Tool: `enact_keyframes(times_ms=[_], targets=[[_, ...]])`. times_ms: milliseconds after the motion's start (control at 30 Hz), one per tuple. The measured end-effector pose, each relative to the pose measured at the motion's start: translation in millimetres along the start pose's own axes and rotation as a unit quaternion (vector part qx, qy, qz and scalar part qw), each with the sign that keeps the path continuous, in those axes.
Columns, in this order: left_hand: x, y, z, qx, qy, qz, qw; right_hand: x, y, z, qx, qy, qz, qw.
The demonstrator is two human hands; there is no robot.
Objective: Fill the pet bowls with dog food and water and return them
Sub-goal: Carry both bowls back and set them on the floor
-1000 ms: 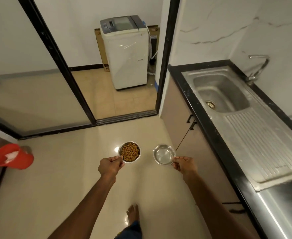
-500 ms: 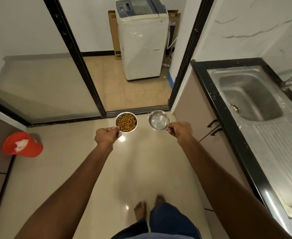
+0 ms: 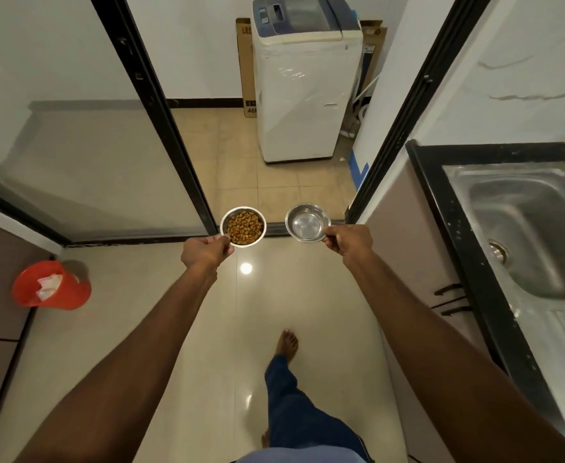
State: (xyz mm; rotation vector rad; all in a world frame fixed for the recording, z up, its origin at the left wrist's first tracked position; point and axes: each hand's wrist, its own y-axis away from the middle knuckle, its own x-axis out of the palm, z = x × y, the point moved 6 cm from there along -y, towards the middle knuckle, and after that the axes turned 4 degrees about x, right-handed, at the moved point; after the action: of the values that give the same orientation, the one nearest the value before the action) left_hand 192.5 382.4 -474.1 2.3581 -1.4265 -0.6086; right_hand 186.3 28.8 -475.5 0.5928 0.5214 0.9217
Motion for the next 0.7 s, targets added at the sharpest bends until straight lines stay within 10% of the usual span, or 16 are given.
enact_keyframes(times_ms=[700], targets=[[133.8,-181.5,-121.6,0.000,-0.039,-0.005,0.999,103.2,-170.1,176.4,-0.013,0.031,0.012,0.999]])
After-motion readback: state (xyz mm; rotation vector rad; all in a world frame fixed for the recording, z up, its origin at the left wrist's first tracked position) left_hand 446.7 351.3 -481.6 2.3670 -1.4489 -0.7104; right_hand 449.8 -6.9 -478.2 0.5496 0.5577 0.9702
